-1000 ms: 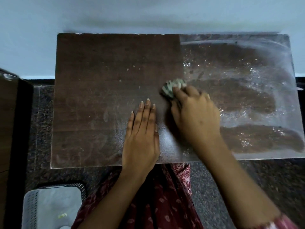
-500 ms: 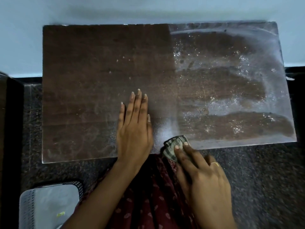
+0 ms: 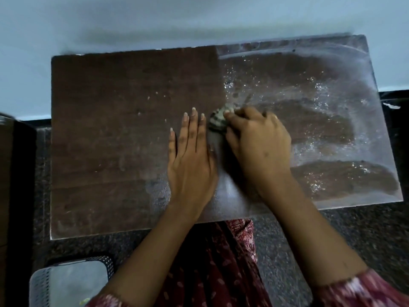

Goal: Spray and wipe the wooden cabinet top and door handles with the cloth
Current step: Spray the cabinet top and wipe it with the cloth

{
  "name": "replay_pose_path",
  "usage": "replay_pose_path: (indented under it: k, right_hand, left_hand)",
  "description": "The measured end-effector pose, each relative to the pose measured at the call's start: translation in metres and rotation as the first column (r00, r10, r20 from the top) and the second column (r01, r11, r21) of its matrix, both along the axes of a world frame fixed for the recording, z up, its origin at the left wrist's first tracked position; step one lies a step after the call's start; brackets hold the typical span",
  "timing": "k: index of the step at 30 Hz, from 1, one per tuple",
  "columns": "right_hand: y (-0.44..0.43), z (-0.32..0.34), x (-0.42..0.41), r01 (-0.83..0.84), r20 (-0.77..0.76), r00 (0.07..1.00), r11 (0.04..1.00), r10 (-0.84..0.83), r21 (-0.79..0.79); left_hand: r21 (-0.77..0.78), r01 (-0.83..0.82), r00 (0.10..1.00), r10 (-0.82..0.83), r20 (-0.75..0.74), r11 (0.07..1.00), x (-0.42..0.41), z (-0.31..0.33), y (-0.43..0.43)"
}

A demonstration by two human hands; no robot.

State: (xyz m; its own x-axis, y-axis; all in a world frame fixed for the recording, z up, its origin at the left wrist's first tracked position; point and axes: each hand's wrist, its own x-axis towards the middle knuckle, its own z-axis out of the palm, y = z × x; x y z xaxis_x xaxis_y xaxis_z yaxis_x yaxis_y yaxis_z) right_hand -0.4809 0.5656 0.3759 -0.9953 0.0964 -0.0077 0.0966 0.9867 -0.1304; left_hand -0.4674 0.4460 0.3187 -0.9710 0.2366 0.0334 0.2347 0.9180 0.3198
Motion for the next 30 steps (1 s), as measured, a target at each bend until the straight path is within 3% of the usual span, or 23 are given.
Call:
replay_pose_path:
  k: [8, 13, 18, 27, 30]
  right_hand:
    - [0.016, -0.010, -0.115, 0.028, -0.063, 0.998, 1.000, -0.027, 0.008]
    - [0.026, -0.014, -0.144, 0.111, -0.059, 0.992, 0.994, -0.112, -0.017]
    - [0.017, 0.000, -0.108, 0.108, -0.020, 0.994, 0.993, -0.109, -0.037]
    - [-0.002, -0.002, 0.033, 0.099, -0.023, 0.995, 0.994, -0.100, -0.037]
    - [-0.010, 0.000, 0.073, 0.144, 0.080, 0.987, 0.989, -0.140, -0.043]
  left_hand:
    - [-0.059, 0.008, 1.000, -0.007, 0.007, 0.998, -0.006, -0.002, 0.005]
    - [-0.049, 0.008, 1.000, -0.007, 0.021, 0.999, -0.006, -0.003, 0.006]
    - [-0.043, 0.010, 1.000, -0.009, 0.018, 0.999, -0.007, -0.001, 0.005]
    - [-0.007, 0.026, 0.999, -0.026, 0.021, 1.000, -0.008, -0.001, 0.005]
    - [-0.010, 0.026, 1.000, -0.026, 0.008, 1.000, -0.008, -0.002, 0.005]
